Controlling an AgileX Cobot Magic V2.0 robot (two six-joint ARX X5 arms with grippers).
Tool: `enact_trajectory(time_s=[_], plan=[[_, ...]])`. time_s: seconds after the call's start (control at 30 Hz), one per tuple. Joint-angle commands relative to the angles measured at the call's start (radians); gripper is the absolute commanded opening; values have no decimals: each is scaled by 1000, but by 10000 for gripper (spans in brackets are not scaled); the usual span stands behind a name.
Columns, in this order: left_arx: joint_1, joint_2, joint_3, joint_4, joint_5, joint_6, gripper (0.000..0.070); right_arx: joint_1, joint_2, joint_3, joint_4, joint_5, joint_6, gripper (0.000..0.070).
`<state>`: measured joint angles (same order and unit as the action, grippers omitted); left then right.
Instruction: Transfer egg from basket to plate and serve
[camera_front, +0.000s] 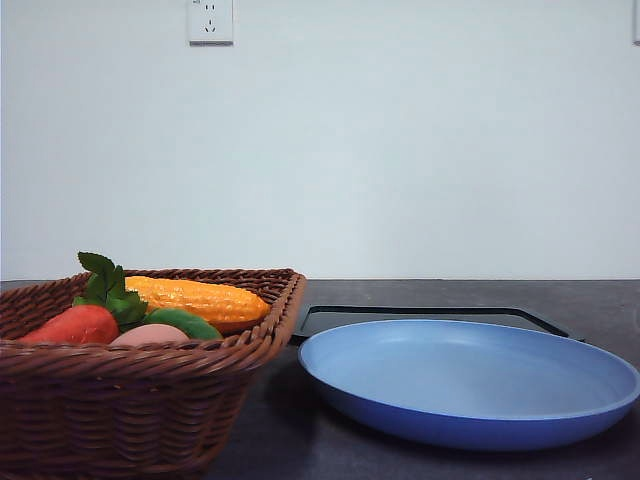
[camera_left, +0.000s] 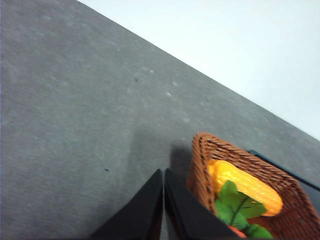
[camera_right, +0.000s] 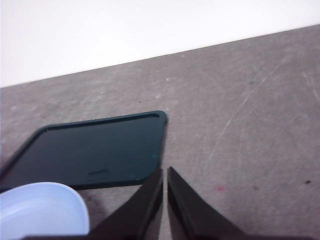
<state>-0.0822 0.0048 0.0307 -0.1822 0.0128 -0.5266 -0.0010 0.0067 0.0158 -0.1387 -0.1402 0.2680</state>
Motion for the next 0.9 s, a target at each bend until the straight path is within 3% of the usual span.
enact_trajectory(time_s=[0.0, 0.13, 0.47, 0.63, 0.87], plan=[[2, -2, -23, -4, 33, -28, 0, 0, -3, -1, 15, -23, 47, 0], [2, 4, 7, -31, 73, -28, 0, 0, -2, 24, -2, -45, 79, 0], [2, 162, 190, -148, 110, 12, 0, 0, 107, 241, -221, -43, 95, 0], [2, 302, 283, -163, 183, 69, 0, 0, 223, 357, -267, -51, 91, 0], [1, 498, 413, -165, 342, 118, 0, 0, 433, 486, -342, -182, 84, 0]])
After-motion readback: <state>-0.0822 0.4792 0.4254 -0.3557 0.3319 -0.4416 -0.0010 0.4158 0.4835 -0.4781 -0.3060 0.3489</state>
